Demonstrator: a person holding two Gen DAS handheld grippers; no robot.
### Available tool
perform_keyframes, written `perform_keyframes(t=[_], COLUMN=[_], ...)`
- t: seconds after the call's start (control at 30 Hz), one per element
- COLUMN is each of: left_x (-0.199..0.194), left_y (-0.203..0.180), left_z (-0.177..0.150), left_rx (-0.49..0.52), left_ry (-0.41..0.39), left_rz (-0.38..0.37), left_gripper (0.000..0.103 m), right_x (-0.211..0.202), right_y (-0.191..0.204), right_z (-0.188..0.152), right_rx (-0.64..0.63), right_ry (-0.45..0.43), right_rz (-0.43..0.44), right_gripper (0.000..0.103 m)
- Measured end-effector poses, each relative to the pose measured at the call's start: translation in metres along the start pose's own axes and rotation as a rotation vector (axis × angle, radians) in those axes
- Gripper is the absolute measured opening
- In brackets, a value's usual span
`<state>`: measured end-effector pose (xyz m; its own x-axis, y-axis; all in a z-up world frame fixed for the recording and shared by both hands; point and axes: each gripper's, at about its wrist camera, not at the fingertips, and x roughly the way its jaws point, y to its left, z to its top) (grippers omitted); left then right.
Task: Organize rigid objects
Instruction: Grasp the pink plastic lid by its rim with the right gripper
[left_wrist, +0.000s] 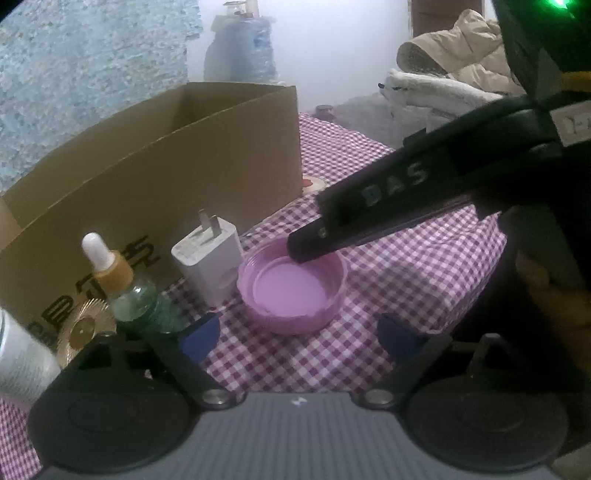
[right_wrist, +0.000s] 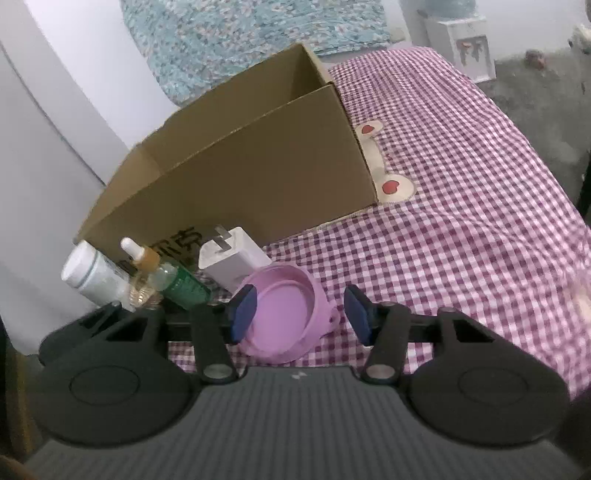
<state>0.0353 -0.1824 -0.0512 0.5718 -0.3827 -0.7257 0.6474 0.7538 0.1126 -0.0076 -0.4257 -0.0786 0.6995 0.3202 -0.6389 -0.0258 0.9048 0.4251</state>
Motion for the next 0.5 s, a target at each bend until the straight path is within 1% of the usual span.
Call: perform_keyframes(t=[0.17,0.2,0.33,0.4,0.5], left_x=[0.009,0.01,0.013,0.014,0.017], left_y=[-0.002,-0.001,0.003,0.005,0.01], left_z=[0.004,0.005,0.01,0.011,0.015], left_rx=[0.006,0.004,-0.014,-0.024,-0.053], left_ry=[0.02,0.026,0.031,0.031,0.034], left_rz=[0.014,0.016,0.005,0.0,-0.017], left_gripper=[0.082,0.081,0.078,0.074,0.065], right_x=[0.014,0.017,0.026,0.03,0.033], right_y=[0.002,0.001,0.001,0.001,0.001], right_z=[0.003,0.004,0.005,0.005,0.005], right_rx=[-0.046,-0.051,-0.07,-0.077,-0.086], right_ry=[0.018,0.022,0.034,0.038,0.039], right_rz=[-0.016,-0.02,-0.036,-0.043,-0.051], right_gripper=[0.04,0.036,0.028,0.024,0.017])
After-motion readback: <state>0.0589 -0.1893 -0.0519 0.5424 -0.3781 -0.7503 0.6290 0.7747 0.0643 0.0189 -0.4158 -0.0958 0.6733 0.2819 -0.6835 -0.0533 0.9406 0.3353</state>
